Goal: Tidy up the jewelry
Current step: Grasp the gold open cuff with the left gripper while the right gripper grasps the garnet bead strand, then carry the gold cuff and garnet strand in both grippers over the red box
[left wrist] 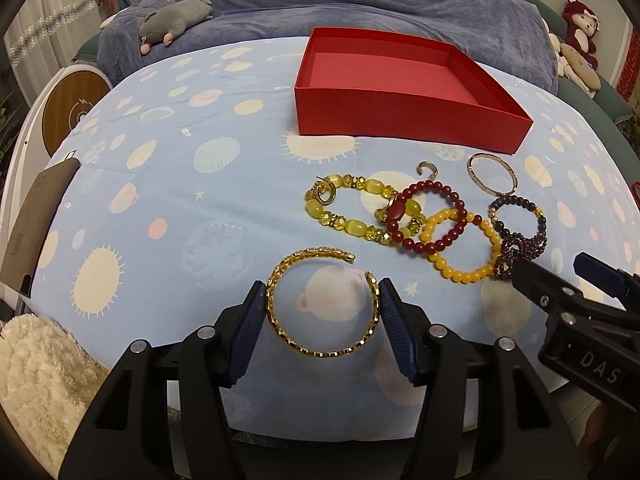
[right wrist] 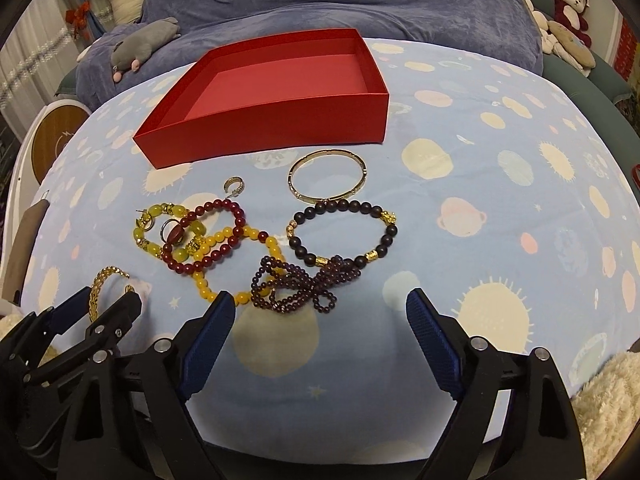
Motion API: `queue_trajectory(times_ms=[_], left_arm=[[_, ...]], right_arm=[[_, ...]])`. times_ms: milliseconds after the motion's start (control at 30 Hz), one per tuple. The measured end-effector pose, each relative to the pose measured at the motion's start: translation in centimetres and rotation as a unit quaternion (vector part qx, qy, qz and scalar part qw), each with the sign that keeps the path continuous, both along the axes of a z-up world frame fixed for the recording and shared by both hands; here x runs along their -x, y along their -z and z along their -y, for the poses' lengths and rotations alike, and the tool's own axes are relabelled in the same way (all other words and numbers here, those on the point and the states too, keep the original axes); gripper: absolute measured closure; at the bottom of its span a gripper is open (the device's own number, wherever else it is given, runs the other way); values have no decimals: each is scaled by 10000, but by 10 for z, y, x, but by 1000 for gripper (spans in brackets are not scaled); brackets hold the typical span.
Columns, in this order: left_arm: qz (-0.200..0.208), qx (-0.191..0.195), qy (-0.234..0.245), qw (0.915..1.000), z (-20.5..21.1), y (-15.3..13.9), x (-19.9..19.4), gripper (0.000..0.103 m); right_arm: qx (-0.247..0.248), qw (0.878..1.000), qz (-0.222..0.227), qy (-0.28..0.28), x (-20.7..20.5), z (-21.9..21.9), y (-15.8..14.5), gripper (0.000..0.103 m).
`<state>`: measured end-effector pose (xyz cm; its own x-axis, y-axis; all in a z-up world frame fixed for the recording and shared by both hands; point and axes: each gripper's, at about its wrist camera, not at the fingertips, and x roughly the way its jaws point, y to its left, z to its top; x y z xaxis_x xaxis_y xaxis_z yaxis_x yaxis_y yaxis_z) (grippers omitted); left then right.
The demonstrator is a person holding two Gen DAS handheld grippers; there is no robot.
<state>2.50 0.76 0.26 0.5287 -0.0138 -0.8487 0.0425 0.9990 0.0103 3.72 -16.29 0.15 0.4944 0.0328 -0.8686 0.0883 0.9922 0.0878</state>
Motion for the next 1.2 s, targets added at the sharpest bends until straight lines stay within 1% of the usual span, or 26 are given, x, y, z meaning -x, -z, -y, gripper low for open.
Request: queue_trajectory(times_ms=[67,200,233,300,333,367,400,433,467,533,567,633,767,833,1033,1200], left_arm=[[-16,27,-20,10000,-2,1,-1,48],[-45,54,-43,10000,-4,3,-2,48],[-54,60,-50,10000,-5,4,-2,48],[-68,77,-74,9999,-6,4,-3,48],[-75,87,-85,9999,-7,5,-4,48],[-80,88,-96,9999,-7,5,-4,48],[-86,97,-99,9999,-7,6,-4,48],[-95,102,-102,9998,-7,6,-4,48],[-105,103,-107,9998,-8,7,-5,48],[-123,116,-119,9998,-8,8,-4,48],[-126,118,-123,9998,-8,8,-4,48],[-117,108,-112,9998,-7,8,-4,48],[-106,88,-103,9999,-6,8,-3,48],[-102,84,-106,9999,-6,8,-2,48],[-56,66,-102,9999,-5,6,-1,48],[-9,39,-76,10000,-4,2,2,48]], right_arm=[[-32,10000,-36,23,-5,-1,3,31],[-29,10000,-75,-31,-11,-6,8,40],[-16,9999,-88,-48,-11,-8,9,44],[-19,9999,-93,-68,-12,-10,11,50],[-35,9999,-98,-86,-11,-11,11,56],[-26,9999,-108,-103,-12,-12,12,59],[-26,9999,-88,-114,-11,-12,12,59],[-31,9999,-66,-127,-10,-12,12,63],[-45,9999,-59,-142,-10,-12,12,70],[-103,9998,-65,-140,-9,-10,13,75],[-122,9998,-54,-124,-8,-8,13,81],[-182,9998,-42,-109,-6,-5,12,87],[-234,9997,-10,-119,-4,-1,10,94],[-261,9996,17,-122,-3,0,8,96],[-320,9993,100,-183,7,4,1,97],[-373,9989,218,-206,15,7,-10,97]])
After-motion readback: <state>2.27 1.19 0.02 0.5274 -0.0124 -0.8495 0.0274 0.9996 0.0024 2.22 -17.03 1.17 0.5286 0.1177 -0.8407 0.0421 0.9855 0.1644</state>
